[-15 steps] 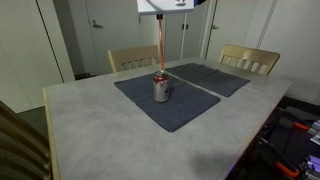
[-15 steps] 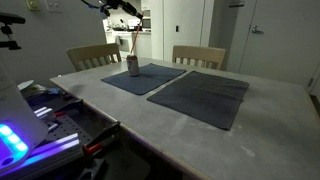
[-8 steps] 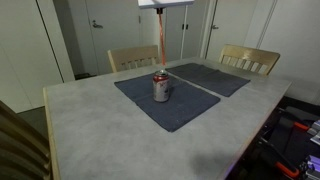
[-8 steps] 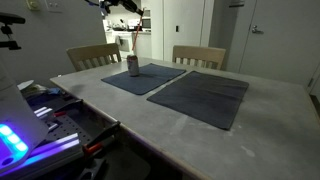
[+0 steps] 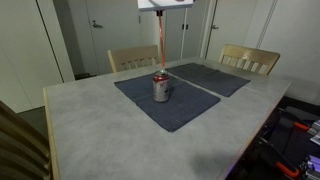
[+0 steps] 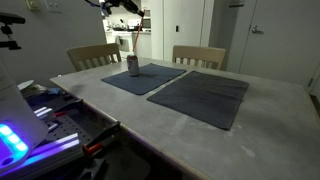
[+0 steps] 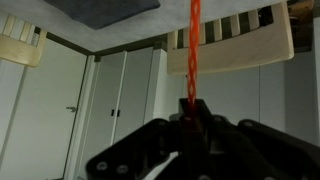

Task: Place the red straw in the can

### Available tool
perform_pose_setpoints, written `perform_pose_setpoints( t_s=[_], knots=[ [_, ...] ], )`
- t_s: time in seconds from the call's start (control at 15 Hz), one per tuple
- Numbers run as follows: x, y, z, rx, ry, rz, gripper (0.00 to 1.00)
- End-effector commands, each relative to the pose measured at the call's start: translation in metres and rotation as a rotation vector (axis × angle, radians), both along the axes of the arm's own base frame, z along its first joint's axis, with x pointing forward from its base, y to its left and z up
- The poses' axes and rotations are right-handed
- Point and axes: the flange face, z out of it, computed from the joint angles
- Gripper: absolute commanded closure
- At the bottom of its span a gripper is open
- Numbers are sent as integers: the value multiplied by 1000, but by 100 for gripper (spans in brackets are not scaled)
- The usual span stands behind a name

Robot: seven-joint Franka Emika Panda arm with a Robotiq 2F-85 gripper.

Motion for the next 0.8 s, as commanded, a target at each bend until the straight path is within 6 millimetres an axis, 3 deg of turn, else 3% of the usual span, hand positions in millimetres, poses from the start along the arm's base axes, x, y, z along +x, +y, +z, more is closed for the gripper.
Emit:
perform_pose_setpoints(
  t_s=[0.0,0.73],
  knots=[
    [10,-3,-11,24,15,7,98],
    [0,2,-45,54,33,1,98]
  ],
)
